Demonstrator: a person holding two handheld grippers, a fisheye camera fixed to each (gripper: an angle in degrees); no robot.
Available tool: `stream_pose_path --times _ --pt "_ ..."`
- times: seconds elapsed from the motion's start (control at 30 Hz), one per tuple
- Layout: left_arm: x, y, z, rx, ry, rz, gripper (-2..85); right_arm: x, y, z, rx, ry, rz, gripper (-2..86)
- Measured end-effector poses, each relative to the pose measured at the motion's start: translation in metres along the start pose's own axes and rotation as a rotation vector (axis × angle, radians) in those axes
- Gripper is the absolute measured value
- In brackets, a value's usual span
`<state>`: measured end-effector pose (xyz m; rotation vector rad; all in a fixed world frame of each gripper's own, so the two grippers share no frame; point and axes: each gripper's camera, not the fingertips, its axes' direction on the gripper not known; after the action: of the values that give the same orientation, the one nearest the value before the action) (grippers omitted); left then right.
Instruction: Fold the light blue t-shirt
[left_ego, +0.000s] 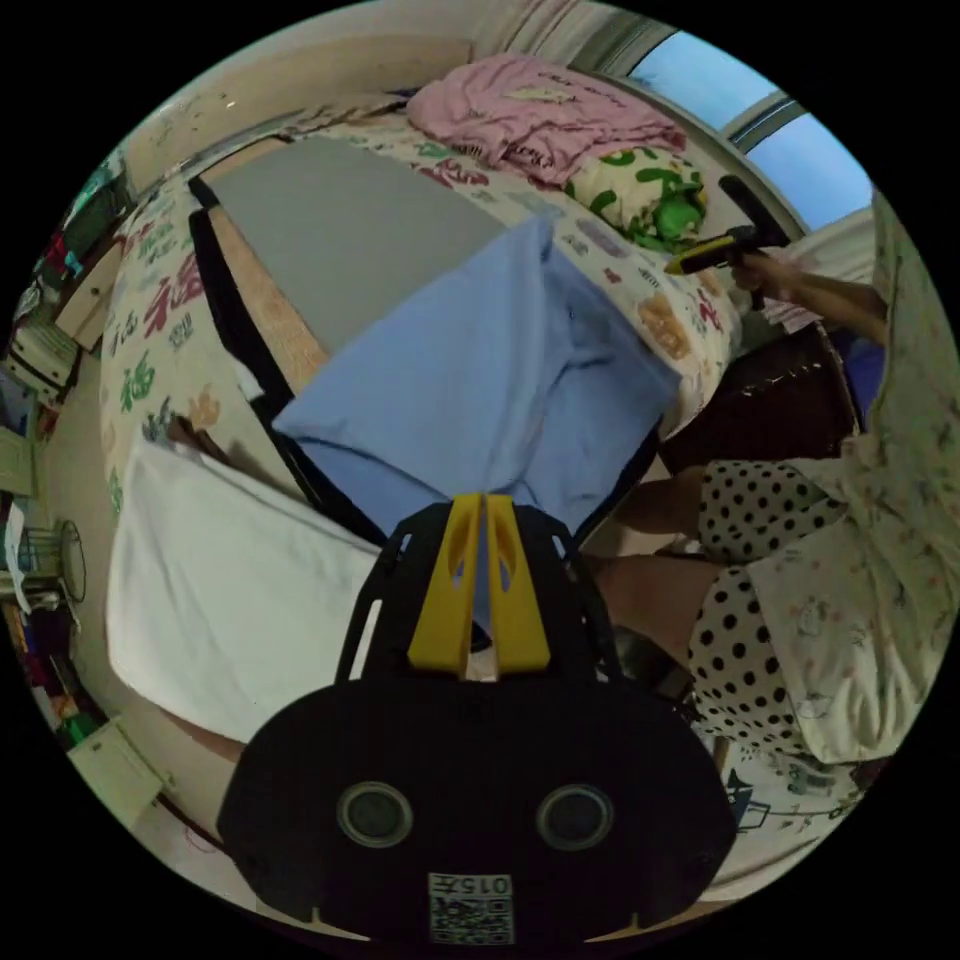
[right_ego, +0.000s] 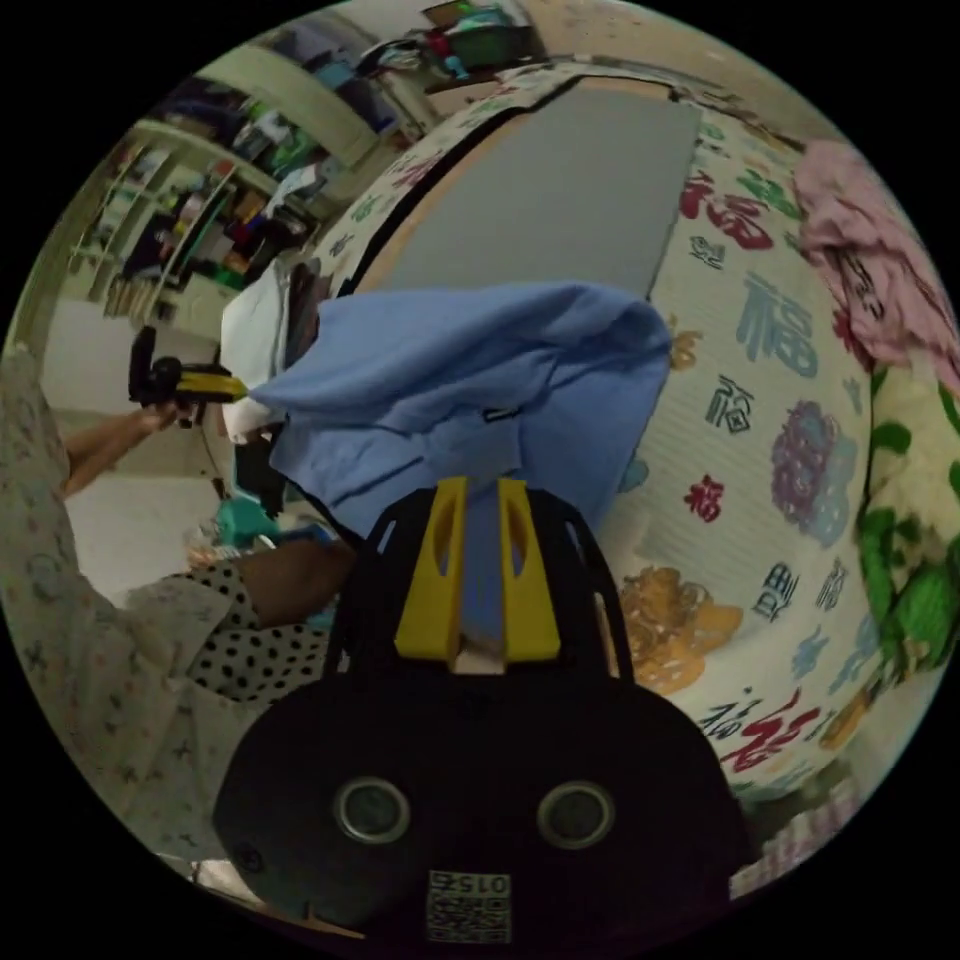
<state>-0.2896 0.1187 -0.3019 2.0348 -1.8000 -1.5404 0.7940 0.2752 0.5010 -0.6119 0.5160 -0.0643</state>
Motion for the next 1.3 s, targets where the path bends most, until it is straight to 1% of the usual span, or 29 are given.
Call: stream_pose_path --times 0.03,0.1,0.17,0.2,0.23,0.27,0.33,0.4,0.43,0.53,0.6,0.67,0.77,0.83,0.87,0.9,0.97,1.03,1.1,1.17,1.23,1.3 --pt "-0.001 0.004 0.006 -0.008 -0.013 -0.015 -0.8 -0.014 -0.005 0.017 -0.027 0.055 -0.071 7.8" --pt "-0.009 0.012 0.017 -0.013 -0.032 -0.053 -0.8 -0.034 -0.015 0.043 -0.065 0.131 -0.171 8.5" --pt "-0.016 0.014 0.014 0.003 -0.056 -0.076 -0.8 -0.065 -0.02 0.072 -0.06 0.24 -0.378 9.0" --pt "-0.021 0.017 0.007 0.015 -0.069 -0.085 -0.7 -0.073 -0.02 0.08 -0.065 0.274 -0.44 9.1" --pt "-0.023 0.018 0.004 0.022 -0.076 -0.091 -0.7 -0.085 -0.019 0.099 -0.098 0.34 -0.551 9.4" --pt "-0.028 0.022 -0.003 0.033 -0.084 -0.105 -0.7 -0.091 -0.019 0.118 -0.136 0.395 -0.613 9.4" --pt "-0.036 0.027 -0.013 0.04 -0.081 -0.127 -0.6 -0.094 -0.018 0.138 -0.182 0.414 -0.652 8.4" --pt "-0.041 0.034 -0.024 0.048 -0.078 -0.139 -0.5 -0.096 -0.019 0.146 -0.178 0.444 -0.64 4.9" --pt "-0.042 0.035 -0.027 0.048 -0.078 -0.139 -0.5 -0.098 -0.018 0.148 -0.182 0.456 -0.639 1.3" --pt "-0.041 0.042 -0.038 0.042 -0.088 -0.139 -0.5 -0.108 -0.008 0.143 -0.268 0.414 -0.651 0.3" --pt "-0.035 0.047 -0.052 0.038 -0.107 -0.118 -0.4 -0.115 0.01 0.124 -0.272 0.419 -0.662 0.0" --pt "-0.029 0.053 -0.066 0.033 -0.118 -0.095 -0.4 -0.122 0.045 0.091 -0.315 0.368 -0.636 -0.2" --pt "-0.015 0.062 -0.085 0.014 -0.1 -0.056 -0.4 -0.131 0.098 0.058 -0.369 0.269 -0.568 -0.2" --pt "-0.001 0.065 -0.089 -0.025 -0.085 -0.019 -0.4 -0.139 0.123 0.052 -0.385 0.175 -0.52 -0.2" --pt "0.009 0.068 -0.085 -0.068 -0.081 0.007 -0.4 -0.144 0.134 0.06 -0.428 0.147 -0.495 -0.1" --pt "0.019 0.071 -0.079 -0.105 -0.077 0.042 -0.4 -0.146 0.14 0.067 -0.449 0.151 -0.494 -0.1" --pt "0.031 0.077 -0.06 -0.158 -0.057 0.07 -0.4 -0.153 0.157 0.102 -0.469 0.247 -0.523 0.3" --pt "0.042 0.082 -0.039 -0.202 -0.054 0.078 -0.5 -0.153 0.157 0.125 -0.493 0.266 -0.468 0.9" --pt "0.055 0.086 -0.013 -0.301 -0.106 0.1 -0.6 -0.148 0.149 0.132 -0.503 0.213 -0.362 2.2" --pt "0.062 0.089 -0.008 -0.349 -0.081 0.1 -0.7 -0.139 0.145 0.125 -0.531 0.146 -0.266 5.0" --pt "0.065 0.095 -0.017 -0.365 -0.057 0.087 -0.7 -0.132 0.146 0.104 -0.511 0.082 -0.228 6.3" --pt "0.062 0.105 -0.047 -0.35 -0.059 0.035 -0.6 -0.12 0.147 0.079 -0.486 0.073 -0.165 7.5"
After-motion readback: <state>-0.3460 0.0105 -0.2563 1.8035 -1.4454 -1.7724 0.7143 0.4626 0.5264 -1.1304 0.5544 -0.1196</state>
